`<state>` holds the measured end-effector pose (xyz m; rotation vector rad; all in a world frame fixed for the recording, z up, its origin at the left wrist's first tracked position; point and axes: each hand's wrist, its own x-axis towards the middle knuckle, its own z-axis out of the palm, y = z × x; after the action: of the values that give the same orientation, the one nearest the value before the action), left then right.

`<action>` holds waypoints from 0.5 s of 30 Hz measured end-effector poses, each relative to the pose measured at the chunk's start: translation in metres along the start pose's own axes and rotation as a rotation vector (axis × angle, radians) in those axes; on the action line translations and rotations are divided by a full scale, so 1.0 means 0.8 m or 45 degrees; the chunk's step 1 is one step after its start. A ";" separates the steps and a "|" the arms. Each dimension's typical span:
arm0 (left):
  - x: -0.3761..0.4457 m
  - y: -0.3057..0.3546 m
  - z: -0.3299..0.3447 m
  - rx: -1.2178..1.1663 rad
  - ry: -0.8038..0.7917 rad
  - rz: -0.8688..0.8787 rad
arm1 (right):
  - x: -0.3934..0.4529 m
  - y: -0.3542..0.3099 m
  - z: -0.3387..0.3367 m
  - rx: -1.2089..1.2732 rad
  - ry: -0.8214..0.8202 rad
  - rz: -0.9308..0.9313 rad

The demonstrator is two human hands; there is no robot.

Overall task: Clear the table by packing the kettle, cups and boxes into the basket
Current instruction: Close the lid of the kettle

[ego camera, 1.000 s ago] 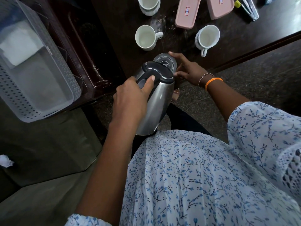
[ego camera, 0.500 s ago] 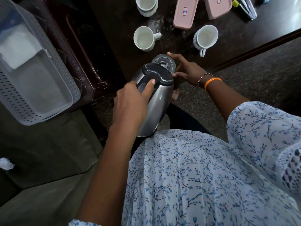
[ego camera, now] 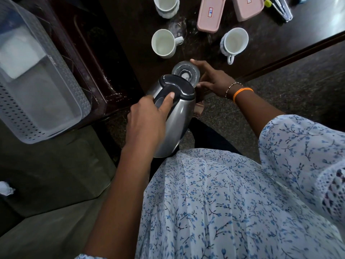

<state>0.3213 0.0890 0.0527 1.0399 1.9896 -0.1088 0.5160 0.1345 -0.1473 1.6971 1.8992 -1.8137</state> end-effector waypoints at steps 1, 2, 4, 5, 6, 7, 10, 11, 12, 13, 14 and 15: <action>0.000 0.000 0.000 -0.001 -0.003 0.001 | 0.000 0.000 0.000 0.000 0.000 0.000; 0.000 0.000 -0.001 -0.002 -0.007 0.000 | 0.000 0.000 0.001 0.002 0.001 0.000; 0.000 0.000 -0.001 0.000 -0.014 -0.002 | 0.000 0.000 0.001 0.005 0.005 0.001; 0.000 0.000 0.000 0.003 -0.015 -0.001 | 0.000 0.000 0.001 0.006 0.005 0.001; 0.000 0.001 0.000 0.007 -0.014 0.000 | 0.000 0.000 0.001 0.006 0.005 0.001; 0.000 0.001 0.001 0.011 -0.012 0.002 | 0.000 0.000 0.001 0.008 0.004 0.002; 0.002 0.001 0.001 0.017 -0.006 0.006 | 0.001 0.001 0.002 0.017 0.007 0.006; 0.002 0.000 0.001 0.018 -0.006 0.007 | 0.001 0.001 0.002 0.016 0.009 0.007; 0.003 0.000 0.001 0.017 -0.007 0.006 | 0.001 0.001 0.002 0.015 0.010 0.006; 0.002 0.000 0.002 0.017 -0.008 0.006 | 0.001 0.002 0.002 0.015 0.010 0.005; 0.002 0.000 0.002 0.023 -0.007 0.006 | 0.001 0.002 0.002 0.018 0.008 0.004; 0.002 0.000 0.003 0.036 -0.005 0.005 | 0.001 0.002 0.003 0.025 0.008 0.004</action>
<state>0.3223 0.0892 0.0503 1.0608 1.9871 -0.1368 0.5150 0.1330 -0.1494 1.7131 1.8861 -1.8335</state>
